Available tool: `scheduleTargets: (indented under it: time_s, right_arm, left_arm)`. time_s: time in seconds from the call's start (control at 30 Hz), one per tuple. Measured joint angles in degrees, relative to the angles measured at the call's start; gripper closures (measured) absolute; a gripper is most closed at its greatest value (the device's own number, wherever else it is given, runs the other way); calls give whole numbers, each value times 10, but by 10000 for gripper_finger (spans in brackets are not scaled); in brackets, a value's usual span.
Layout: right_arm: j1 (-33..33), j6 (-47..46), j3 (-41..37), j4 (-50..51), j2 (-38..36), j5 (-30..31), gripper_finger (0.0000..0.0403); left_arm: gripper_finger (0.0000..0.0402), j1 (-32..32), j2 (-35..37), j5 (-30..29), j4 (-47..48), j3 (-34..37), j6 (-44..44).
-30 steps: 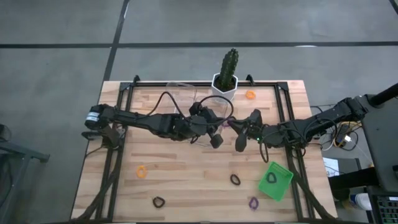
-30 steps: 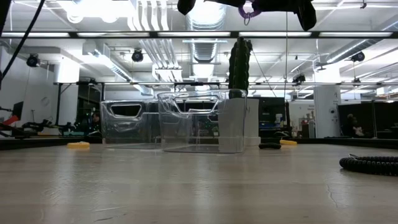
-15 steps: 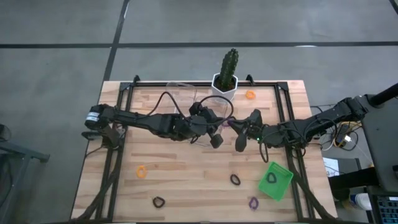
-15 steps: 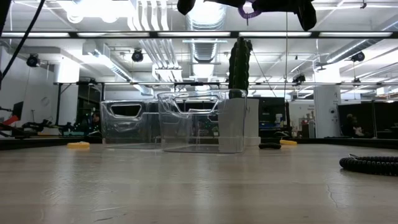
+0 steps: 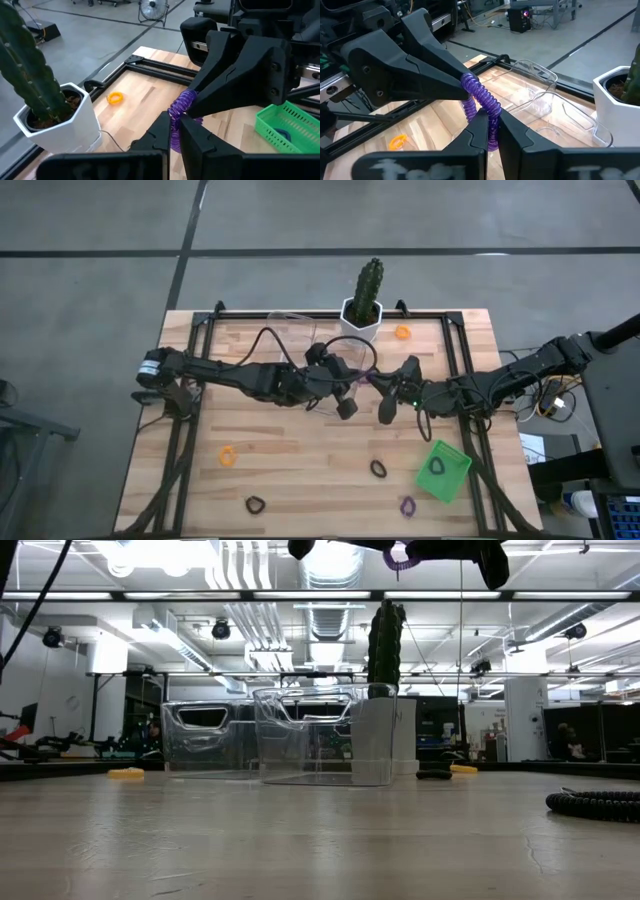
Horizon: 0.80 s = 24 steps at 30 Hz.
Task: Sort items
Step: Put the left purple keychain into the green bin
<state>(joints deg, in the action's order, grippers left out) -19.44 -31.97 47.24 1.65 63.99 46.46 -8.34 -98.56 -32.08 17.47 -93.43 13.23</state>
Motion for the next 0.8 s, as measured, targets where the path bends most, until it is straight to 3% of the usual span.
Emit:
scheduleTargets:
  time_s: [0.4, 0.8]
  right_arm:
    - [0, -5, 0, 12, 0, 0, 385]
    - [0, -11, 0, 53, -4, 13, 385]
  left_arm:
    - [373, 4, 0, 0, -1, 13, -14]
    - [275, 8, 6, -24, 11, 18, -19]
